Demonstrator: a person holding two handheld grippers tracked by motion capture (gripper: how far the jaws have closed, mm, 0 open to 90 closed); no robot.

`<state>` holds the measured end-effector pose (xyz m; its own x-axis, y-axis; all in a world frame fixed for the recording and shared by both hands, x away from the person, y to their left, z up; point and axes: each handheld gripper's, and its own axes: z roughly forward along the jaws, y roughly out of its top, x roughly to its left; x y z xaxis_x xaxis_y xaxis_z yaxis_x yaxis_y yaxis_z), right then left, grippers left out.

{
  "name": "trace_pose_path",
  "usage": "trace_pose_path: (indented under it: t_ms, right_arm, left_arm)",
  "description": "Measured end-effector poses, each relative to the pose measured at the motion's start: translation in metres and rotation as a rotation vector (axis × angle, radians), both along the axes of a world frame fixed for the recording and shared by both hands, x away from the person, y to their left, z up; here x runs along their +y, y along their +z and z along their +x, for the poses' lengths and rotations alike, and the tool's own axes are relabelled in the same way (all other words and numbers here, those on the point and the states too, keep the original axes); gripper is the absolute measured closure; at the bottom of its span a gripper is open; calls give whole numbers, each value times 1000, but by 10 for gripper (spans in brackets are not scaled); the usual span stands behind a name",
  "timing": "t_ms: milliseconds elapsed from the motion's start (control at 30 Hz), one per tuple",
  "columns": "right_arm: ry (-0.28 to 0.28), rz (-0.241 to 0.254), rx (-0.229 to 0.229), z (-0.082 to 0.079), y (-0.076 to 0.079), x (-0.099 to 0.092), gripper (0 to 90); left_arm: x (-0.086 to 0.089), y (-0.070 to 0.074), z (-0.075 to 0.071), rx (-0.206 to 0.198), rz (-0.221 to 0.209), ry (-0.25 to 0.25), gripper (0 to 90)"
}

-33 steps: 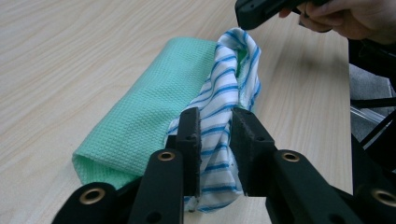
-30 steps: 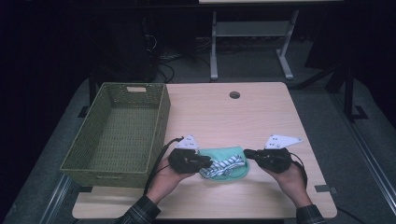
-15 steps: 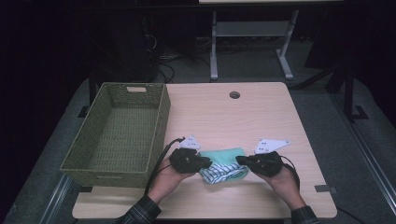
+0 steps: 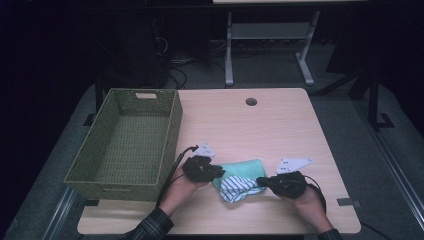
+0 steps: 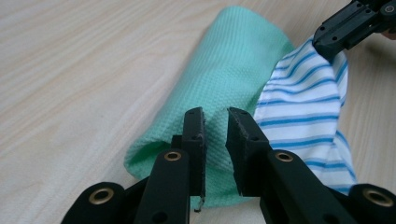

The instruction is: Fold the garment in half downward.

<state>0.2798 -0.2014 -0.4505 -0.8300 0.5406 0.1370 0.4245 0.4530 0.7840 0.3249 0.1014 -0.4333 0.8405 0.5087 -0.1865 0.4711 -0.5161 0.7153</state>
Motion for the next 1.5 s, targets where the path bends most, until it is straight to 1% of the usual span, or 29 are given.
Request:
trace_pose_path:
  t_ms: [133, 167, 233, 367, 400, 433, 467, 500, 533, 567, 600, 633, 667, 767, 833, 867, 900, 933, 1033, 1167, 1200, 1233, 1300, 1333, 1367, 1400, 1433, 1467, 1500]
  right_arm:
    - [-13, 26, -18, 9, 7, 0, 892]
    - [-12, 20, -30, 12, 8, 0, 893]
    - [-21, 22, -40, 19, 10, 1, 895]
    - [-35, 23, -40, 33, 10, 4, 896]
    - [-35, 23, -40, 33, 10, 4, 896]
    - [-36, 20, -37, 43, 7, 7, 896]
    - [-36, 20, -37, 43, 7, 7, 896]
    - [-38, 16, -24, 51, 3, 11, 896]
    - [-35, 6, -21, 53, 1, 13, 897]
    - [-37, -5, -13, 57, -3, 16, 897]
    - [-37, -5, -13, 57, -3, 16, 897]
    - [-42, -32, 2, 62, -10, 20, 897]
    - [-47, -42, 13, 64, -12, 21, 898]
    - [-46, -84, 23, 68, -22, 22, 899]
    - [-48, -65, 35, 68, -24, 20, 899]
    - [-48, -65, 35, 68, -24, 20, 899]
    - [-48, -70, 33, 68, -23, 20, 900]
    - [-49, -70, 31, 67, -24, 20, 900]
    - [-53, -67, 39, 67, -24, 19, 900]
    - [-54, -69, 40, 66, -23, 20, 899]
    - [-47, -70, 30, 67, -23, 19, 899]
    - [-46, -69, 35, 67, -22, 20, 899]
    - [-47, -64, 36, 67, -20, 20, 899]
    - [-41, -48, 26, 68, -17, 20, 898]
    - [-46, -48, 32, 68, -15, 21, 898]
    - [-41, -40, 21, 70, -13, 21, 898]
    - [-41, -40, 21, 70, -13, 21, 898]
    - [-36, -30, 12, 73, -10, 22, 898]
    - [-32, -27, 8, 75, -9, 23, 898]
  left_arm:
    - [-1, 5, 2, -11, -7, 3, 801]
    - [-4, 8, 4, -8, -17, 14, 814]
    - [-8, 11, 6, -14, -22, 13, 827]
    - [-19, 13, 8, -25, -24, 5, 841]
    - [-19, 13, 8, -25, -24, 5, 848]
    - [-25, 8, 9, -16, -6, 2, 850]
    - [-25, 8, 9, -16, -6, 2, 851]
    - [-29, 2, 11, -19, 40, 0, 852]
    - [-29, 2, 11, -19, 40, 0, 858]
    - [-28, -3, 15, -26, 78, 14, 859]
    - [-28, -3, 15, -26, 78, 14, 869]
    - [-26, -7, 21, -17, 88, 34, 874]
    - [-24, -9, 24, -13, 87, 44, 878]
    - [-22, -13, 29, -6, 98, 46, 891]
    - [-22, -17, 32, -9, 116, 46, 894]
    - [-22, -17, 32, -9, 116, 46, 894]
    - [-22, -21, 34, 2, 135, 32, 895]
    - [-23, -23, 35, 1, 147, 27, 895]
    - [-24, -25, 35, -9, 153, 19, 896]
    - [-23, -23, 36, -3, 132, 21, 892]
    - [-22, -21, 36, -2, 125, 18, 883]
    - [-22, -20, 35, 2, 102, 25, 873]
    - [-21, -17, 35, 1, 101, 19, 857]
    - [-20, -11, 33, -6, 88, 14, 848]
    - [-19, -6, 32, -9, 73, 6, 846]
    - [-19, -4, 31, -3, 53, 13, 847]
    - [-19, -4, 31, -3, 53, 13, 847]
    - [-17, 3, 27, -2, 27, 5, 847]
    - [-17, 3, 27, -2, 27, 5, 850]
